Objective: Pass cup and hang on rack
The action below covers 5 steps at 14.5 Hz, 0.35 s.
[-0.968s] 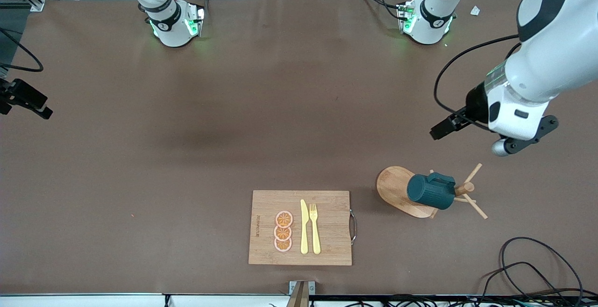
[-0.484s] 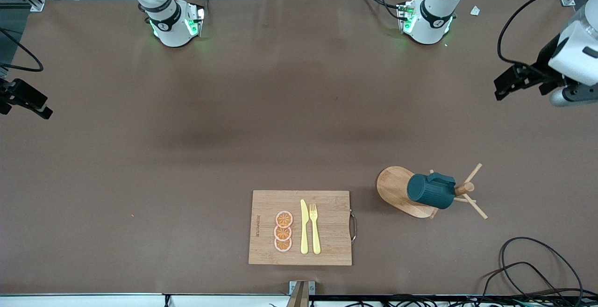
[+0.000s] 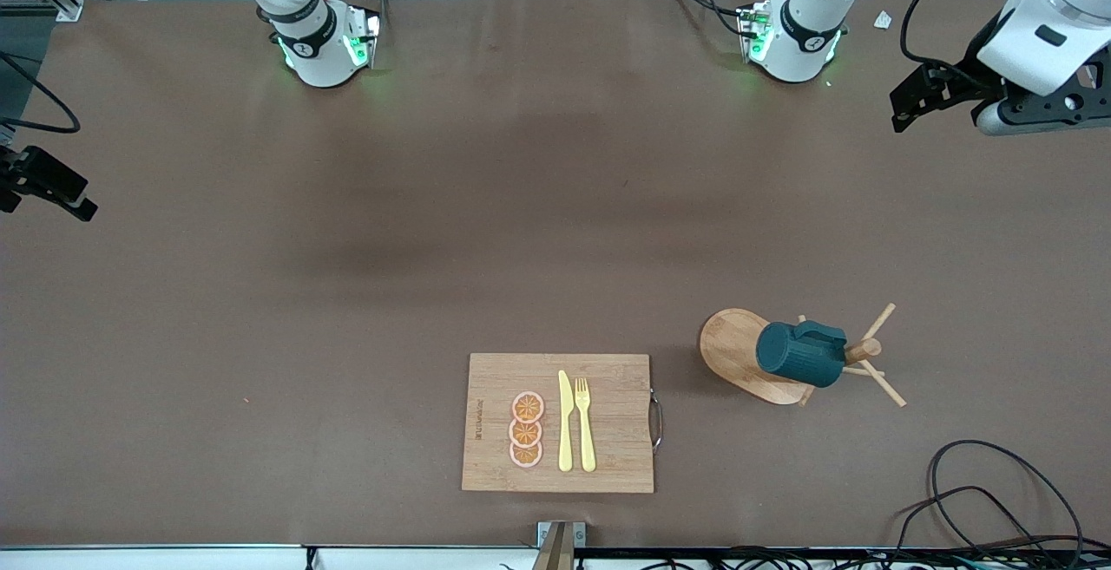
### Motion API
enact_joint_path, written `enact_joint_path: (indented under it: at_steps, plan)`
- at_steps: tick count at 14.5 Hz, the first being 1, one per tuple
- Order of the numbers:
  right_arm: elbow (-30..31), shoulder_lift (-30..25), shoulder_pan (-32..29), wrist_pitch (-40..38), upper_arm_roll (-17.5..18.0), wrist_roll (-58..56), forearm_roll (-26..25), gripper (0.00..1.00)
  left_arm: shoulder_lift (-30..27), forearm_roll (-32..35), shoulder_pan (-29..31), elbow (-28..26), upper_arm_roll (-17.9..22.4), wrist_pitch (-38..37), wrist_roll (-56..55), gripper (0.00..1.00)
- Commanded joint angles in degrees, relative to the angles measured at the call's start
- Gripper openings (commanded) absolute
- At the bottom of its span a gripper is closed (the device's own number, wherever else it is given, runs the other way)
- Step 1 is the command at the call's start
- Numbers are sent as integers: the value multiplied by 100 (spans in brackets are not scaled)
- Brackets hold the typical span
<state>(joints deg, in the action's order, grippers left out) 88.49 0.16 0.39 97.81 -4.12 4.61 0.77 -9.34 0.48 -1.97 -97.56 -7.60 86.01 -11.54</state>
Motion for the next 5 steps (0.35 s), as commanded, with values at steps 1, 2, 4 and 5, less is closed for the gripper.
enact_joint_path:
  at_steps: [1, 2, 4, 5]
  plan:
    - [72, -113, -74, -43, 69, 40, -77, 100, -68, -66, -14, -19, 57, 82, 344, 100]
    - [72, -113, -74, -43, 69, 31, -77, 100, -7, -66, -14, 26, 57, 73, 493, 100]
    - [80, -113, -74, -43, 69, 31, -77, 100, 29, -66, -23, 105, 39, 82, 565, 100]
    - [81, -113, -74, -43, 69, 31, -77, 100, 73, -66, -32, 184, 22, 82, 530, 100]
